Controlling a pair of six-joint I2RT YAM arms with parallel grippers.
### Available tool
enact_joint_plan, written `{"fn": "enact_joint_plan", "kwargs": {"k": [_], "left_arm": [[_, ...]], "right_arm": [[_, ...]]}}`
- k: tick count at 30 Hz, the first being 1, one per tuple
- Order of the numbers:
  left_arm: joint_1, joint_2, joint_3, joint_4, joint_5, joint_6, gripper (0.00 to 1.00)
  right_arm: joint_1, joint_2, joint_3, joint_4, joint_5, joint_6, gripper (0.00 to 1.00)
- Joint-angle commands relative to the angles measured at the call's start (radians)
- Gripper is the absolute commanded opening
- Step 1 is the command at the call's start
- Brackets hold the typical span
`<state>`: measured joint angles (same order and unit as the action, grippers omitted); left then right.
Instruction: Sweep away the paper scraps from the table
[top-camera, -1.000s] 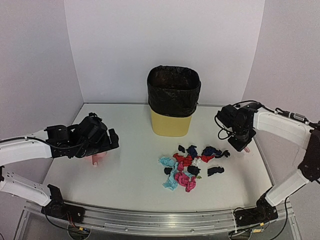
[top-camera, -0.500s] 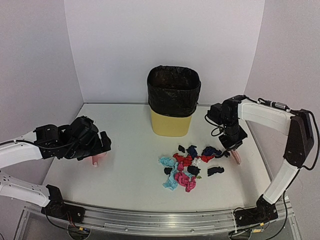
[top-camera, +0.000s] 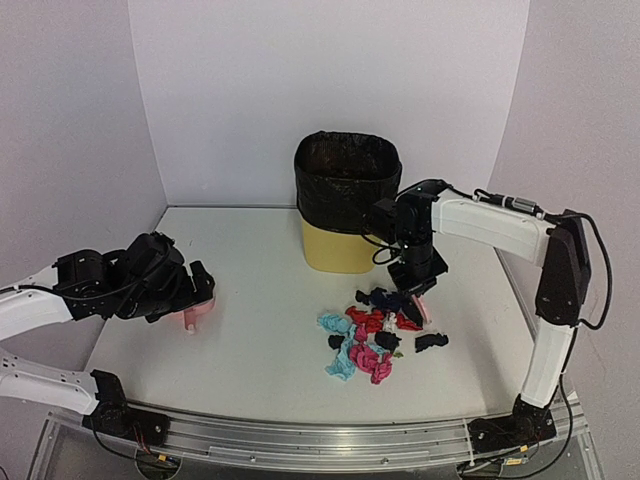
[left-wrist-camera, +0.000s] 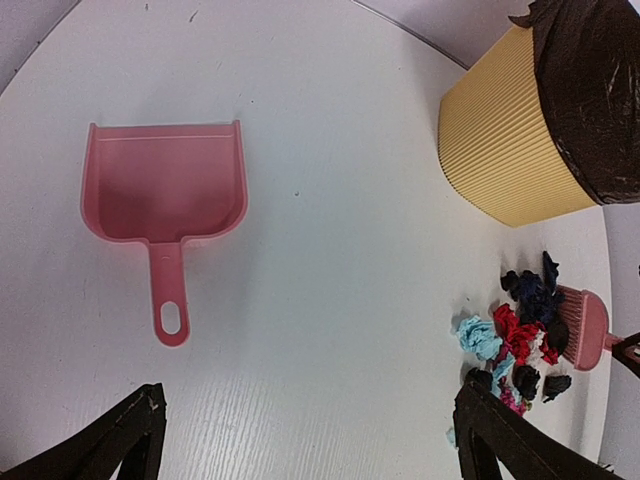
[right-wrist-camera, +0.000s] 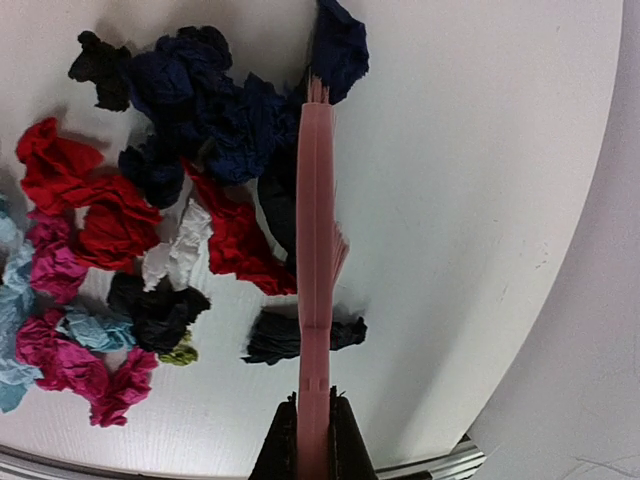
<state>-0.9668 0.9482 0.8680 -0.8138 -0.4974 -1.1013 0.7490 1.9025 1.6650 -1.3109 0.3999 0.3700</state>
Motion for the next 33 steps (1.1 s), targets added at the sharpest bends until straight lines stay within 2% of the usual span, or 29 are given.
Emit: {"fn": "enact_joint_plan", "kwargs": {"k": [1, 8, 16, 20, 25, 33], "left_arm": [[0.004, -0.023, -0.005, -0.023, 0.005, -0.014, 1.00], [0.004, -0.024, -0.005, -0.015, 0.013, -0.006, 1.00], [0.004, -0.008, 0.008, 0.010, 0.041, 0.032, 1.00], [0.004, 0.007, 0.012, 0.016, 0.061, 0.045, 1.00], [0.003, 0.030, 0.029, -0.018, 0.082, 0.029, 1.00], [0.004, 0.035, 0.029, -0.128, 0.084, -0.056, 1.00]], "right_arm": [[0.044, 0.028, 0.105, -0.042, -0.006, 0.063, 0.00], [0.045, -0.054, 0.112, -0.149, 0.203, 0.137, 0.00], [0.037, -0.244, -0.075, -0.298, 0.296, 0.277, 0.00], [0.025, -0.324, -0.220, -0.376, 0.255, 0.401, 0.00], [0.021, -0.403, -0.358, -0.380, 0.160, 0.545, 0.00], [0.022, -0.310, -0.365, -0.315, 0.017, 0.574, 0.00]]}}
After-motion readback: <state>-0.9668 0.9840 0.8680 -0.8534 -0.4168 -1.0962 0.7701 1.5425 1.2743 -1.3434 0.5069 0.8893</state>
